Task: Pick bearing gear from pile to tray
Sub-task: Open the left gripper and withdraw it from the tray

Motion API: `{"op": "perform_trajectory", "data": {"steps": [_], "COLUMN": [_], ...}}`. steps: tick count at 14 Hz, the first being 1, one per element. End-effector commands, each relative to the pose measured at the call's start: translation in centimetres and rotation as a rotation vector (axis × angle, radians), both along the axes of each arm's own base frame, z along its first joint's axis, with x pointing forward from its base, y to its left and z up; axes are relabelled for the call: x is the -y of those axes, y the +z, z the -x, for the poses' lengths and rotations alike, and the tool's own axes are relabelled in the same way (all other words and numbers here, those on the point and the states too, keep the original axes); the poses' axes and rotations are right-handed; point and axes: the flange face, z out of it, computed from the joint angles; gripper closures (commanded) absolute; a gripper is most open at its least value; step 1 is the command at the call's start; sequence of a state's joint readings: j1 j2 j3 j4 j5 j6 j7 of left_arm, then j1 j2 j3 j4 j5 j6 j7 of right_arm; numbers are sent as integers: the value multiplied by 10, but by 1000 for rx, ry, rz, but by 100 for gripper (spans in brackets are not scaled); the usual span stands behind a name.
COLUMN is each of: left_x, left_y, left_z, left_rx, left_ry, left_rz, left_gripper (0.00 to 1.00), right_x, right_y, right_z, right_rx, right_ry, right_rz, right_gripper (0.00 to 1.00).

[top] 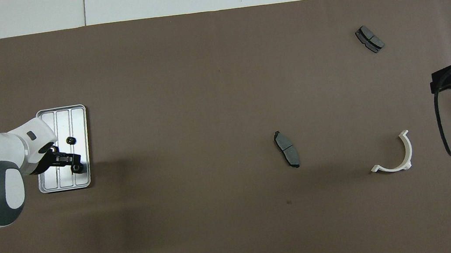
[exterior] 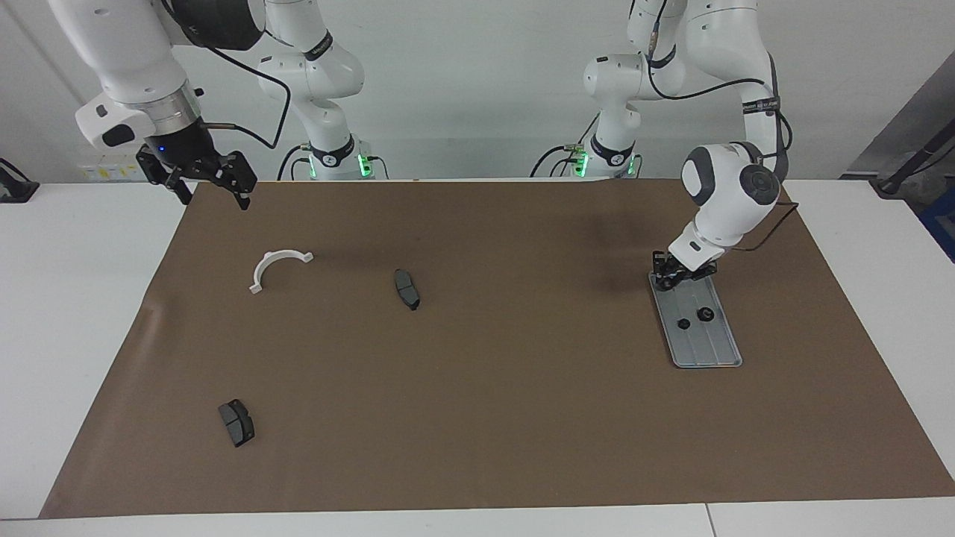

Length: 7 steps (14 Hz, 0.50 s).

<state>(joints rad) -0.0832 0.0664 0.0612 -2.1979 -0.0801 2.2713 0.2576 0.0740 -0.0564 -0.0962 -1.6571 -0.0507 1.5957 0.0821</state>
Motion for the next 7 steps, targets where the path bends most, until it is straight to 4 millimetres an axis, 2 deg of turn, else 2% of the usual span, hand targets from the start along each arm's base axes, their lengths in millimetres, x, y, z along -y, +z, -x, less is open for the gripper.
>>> {"op": "perform_trajectory", "data": {"steps": [1,2,3,5,7], "left_x": [-8,-9,-9,-19,-30], "left_y": [18,31,56,119,170], "left_z": [-2,-6,-14,-29,-30], "left_rx": [22,18,-2,-21,2], "left_ry": [10,11,8,14,26], "left_rz": [7,9,12,14,16], "left_gripper": [0,0,0,0,0], "right_x": [5,7,7,7,4], "right_y": [-1,0,0,0,0], "right_z": [5,5,5,6,6], "right_rx": [-10,-10,-7,-13,-14], "right_ry": [11,7,4,8,16], "right_rz": [-31,-31,-30,-31,-30], "right_gripper": [0,0,0,0,0]}}
